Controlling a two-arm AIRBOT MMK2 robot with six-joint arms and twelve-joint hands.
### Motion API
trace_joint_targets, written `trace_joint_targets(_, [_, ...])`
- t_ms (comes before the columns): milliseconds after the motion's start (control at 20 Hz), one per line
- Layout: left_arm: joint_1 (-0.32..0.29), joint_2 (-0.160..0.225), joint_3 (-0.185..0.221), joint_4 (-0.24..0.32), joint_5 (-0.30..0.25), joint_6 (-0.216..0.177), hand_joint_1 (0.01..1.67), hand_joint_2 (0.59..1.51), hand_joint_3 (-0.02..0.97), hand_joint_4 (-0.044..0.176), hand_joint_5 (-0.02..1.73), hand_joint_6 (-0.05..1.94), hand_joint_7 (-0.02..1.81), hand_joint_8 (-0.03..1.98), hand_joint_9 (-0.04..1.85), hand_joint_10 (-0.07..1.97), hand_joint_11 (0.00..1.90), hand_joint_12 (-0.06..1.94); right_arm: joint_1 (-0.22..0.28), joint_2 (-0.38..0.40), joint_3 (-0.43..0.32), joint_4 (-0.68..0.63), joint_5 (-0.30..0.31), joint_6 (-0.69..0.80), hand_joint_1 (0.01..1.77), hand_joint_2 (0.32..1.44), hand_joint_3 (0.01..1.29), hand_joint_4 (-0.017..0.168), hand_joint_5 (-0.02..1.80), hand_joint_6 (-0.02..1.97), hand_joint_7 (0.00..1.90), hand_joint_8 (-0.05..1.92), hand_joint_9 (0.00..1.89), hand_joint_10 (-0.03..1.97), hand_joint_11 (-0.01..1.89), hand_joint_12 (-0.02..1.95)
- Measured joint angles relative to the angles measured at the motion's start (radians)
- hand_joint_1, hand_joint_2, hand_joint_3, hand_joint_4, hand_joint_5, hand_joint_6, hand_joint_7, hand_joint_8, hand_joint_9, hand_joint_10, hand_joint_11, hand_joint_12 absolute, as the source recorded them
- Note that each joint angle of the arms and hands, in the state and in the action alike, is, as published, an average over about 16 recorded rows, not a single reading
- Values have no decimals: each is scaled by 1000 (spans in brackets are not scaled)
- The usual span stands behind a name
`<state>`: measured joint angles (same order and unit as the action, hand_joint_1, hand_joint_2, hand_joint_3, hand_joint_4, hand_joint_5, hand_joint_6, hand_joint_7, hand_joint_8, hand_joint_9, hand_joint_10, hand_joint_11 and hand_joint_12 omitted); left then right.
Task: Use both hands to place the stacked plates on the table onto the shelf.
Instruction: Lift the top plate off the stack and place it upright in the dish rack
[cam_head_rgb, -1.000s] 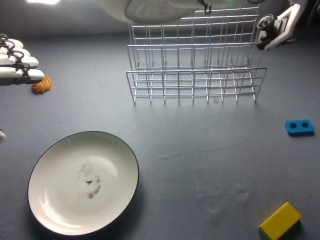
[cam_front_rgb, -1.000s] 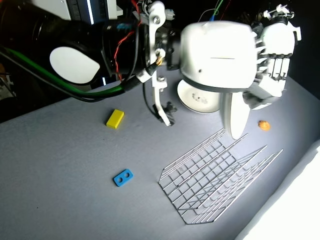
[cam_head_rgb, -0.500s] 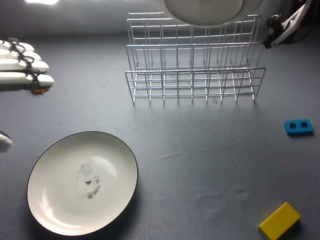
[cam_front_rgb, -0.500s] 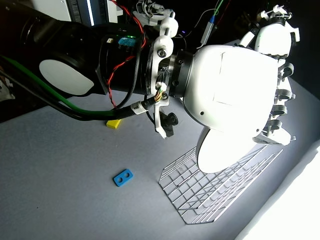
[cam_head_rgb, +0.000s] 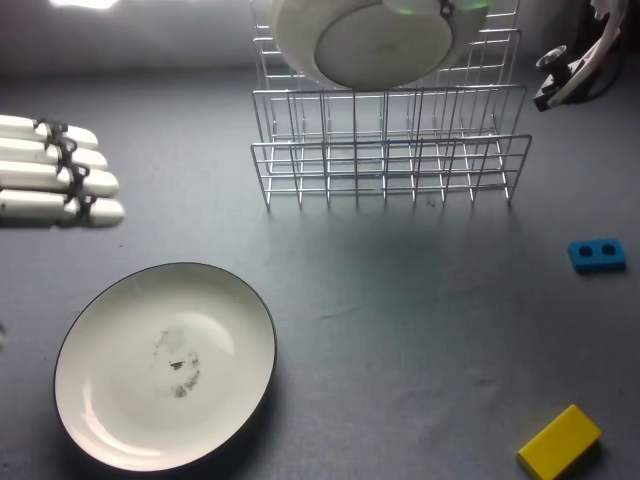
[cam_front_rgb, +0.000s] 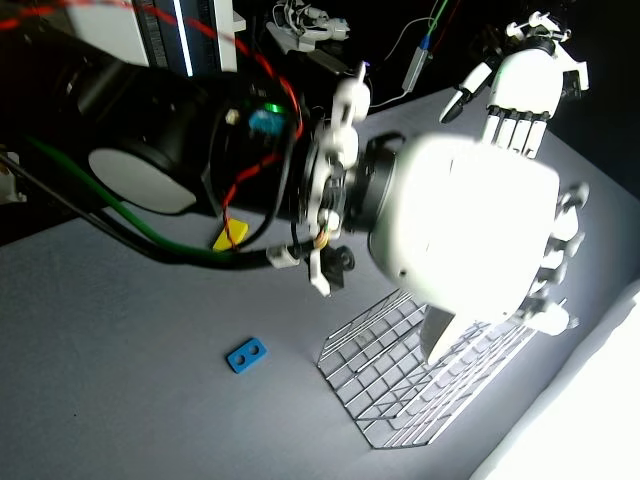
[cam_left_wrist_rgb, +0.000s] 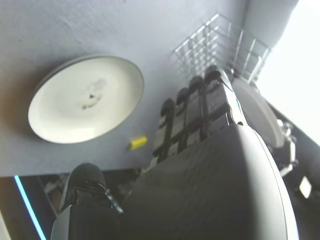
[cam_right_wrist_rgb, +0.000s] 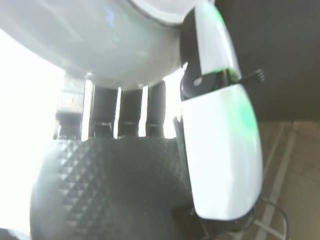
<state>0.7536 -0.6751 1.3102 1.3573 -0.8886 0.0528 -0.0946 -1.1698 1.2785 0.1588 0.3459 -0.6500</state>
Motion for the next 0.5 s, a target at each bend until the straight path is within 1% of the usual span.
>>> trace_joint_targets(250, [44,-13,6,56,-69,0,22,1146,4,6,65,18,33,-1,29,9,19,15,-24,-26,50,13,-13,7,1174,1052,15,5,811,1170,960,1061,1142,-10,565,1295])
trace_joint_targets(400, [77,-27,4,75,-83,1,22,1152,4,6,66,18,33,-1,27,9,19,15,-40,-40,75,18,-15,16,1171,1055,15,5,807,1170,957,1058,1135,-10,568,1282])
trace_joint_targets(500, [100,-37,-1,79,-77,1,22,1153,4,5,65,18,33,-1,26,9,19,15,-51,-48,90,21,-15,22,1169,1057,15,4,804,1171,952,1064,1126,-9,567,1274])
